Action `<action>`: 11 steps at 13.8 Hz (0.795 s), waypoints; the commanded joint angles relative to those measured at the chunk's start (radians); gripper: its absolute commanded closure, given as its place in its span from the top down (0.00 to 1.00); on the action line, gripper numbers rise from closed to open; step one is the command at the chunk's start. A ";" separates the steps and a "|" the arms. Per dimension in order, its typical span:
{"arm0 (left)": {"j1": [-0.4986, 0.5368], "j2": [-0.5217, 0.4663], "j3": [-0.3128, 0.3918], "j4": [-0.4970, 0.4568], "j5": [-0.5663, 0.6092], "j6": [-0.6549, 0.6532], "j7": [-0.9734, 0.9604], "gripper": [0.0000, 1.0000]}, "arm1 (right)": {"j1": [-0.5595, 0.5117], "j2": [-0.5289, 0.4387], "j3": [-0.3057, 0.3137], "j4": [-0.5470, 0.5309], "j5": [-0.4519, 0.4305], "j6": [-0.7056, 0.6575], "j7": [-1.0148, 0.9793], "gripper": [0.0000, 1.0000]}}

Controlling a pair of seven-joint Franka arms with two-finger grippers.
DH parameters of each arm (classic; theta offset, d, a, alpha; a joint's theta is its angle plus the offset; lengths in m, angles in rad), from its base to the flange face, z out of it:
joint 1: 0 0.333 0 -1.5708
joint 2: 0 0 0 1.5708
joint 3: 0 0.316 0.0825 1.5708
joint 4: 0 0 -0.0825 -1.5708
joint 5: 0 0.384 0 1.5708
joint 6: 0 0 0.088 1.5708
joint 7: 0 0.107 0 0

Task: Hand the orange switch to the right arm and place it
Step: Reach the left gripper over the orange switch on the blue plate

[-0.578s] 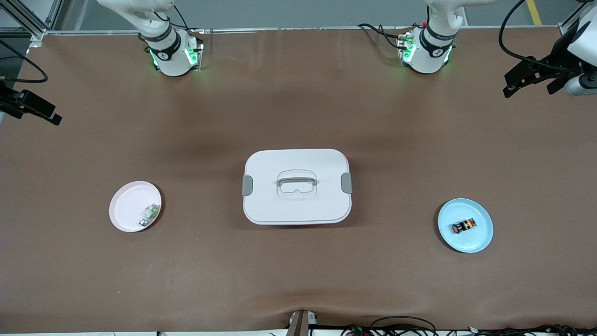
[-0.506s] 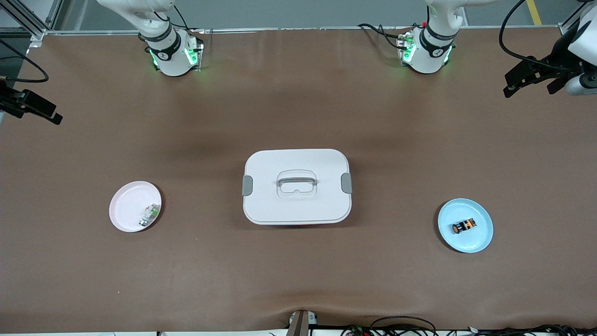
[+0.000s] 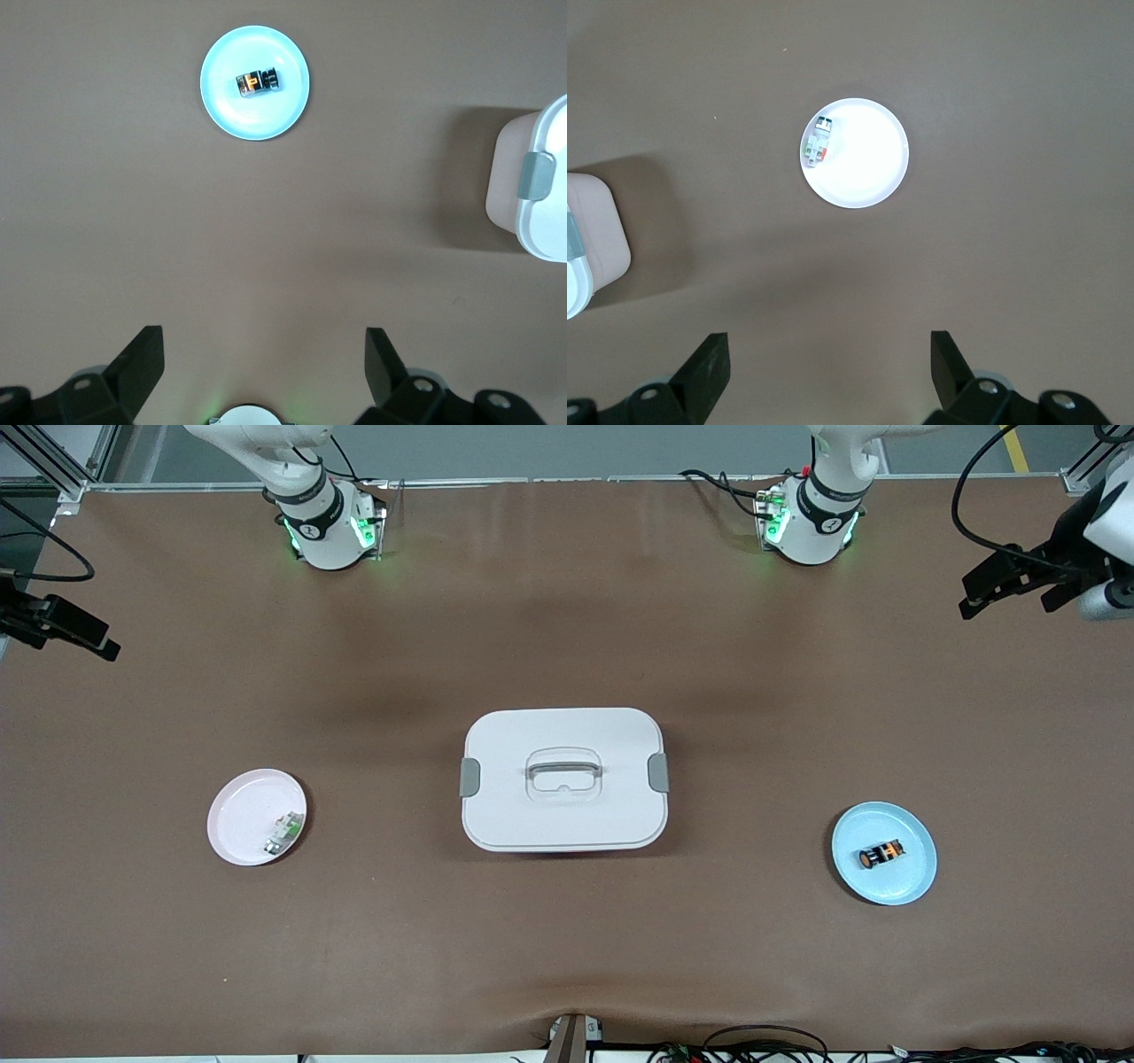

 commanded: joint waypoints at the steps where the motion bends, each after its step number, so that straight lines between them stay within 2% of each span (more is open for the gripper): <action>1: 0.003 0.074 0.002 0.058 0.011 -0.020 0.003 1.00 | -0.008 0.012 0.009 0.026 -0.017 -0.017 -0.008 1.00; 7: 0.016 0.177 0.003 0.028 0.077 0.073 -0.019 1.00 | -0.008 0.012 0.009 0.026 -0.017 -0.017 -0.008 1.00; 11: 0.061 0.209 0.002 -0.079 0.072 0.251 -0.019 1.00 | -0.008 0.012 0.009 0.026 -0.016 -0.017 -0.010 1.00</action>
